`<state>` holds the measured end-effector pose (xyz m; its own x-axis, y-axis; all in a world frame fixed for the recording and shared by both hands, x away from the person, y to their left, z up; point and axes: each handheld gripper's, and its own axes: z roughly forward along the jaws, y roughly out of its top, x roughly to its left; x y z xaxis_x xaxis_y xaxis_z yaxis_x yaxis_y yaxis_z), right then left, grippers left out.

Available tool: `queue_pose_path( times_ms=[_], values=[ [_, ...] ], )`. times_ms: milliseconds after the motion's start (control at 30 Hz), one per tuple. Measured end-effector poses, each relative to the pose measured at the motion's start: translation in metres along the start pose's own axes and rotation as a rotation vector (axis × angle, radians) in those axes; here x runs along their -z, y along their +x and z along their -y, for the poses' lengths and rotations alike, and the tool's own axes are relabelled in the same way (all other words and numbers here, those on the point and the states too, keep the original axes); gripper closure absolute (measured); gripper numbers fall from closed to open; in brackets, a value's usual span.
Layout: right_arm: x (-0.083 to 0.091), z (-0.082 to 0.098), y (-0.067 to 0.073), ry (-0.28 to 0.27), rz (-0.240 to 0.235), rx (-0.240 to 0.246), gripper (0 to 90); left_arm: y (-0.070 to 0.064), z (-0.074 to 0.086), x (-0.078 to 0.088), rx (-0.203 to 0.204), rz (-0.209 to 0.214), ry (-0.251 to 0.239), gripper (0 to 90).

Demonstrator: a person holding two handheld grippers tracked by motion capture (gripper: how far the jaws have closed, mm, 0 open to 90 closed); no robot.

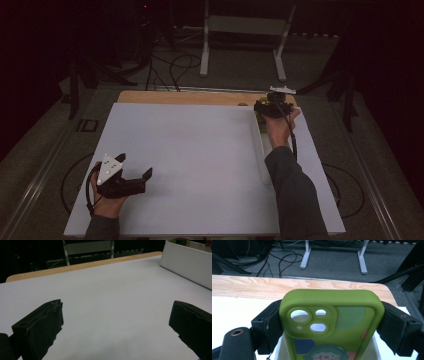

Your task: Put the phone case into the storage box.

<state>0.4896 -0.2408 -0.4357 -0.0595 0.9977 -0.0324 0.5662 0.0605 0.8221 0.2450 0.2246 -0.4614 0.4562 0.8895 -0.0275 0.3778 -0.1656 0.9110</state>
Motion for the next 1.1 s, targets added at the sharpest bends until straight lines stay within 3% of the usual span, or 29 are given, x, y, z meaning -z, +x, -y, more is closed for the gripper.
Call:
queue_pose_path(
  times_ms=[867,1100],
  values=[
    [-0.007,-0.002,0.0,0.011,-0.003,-0.013,14.1,0.001,0.0,0.001,0.006,-0.001,0.0,0.1],
    [-0.01,0.0,-0.002,0.026,-0.02,-0.03,8.6,0.001,0.001,0.0,0.006,0.0,0.0,0.1]
  ],
)
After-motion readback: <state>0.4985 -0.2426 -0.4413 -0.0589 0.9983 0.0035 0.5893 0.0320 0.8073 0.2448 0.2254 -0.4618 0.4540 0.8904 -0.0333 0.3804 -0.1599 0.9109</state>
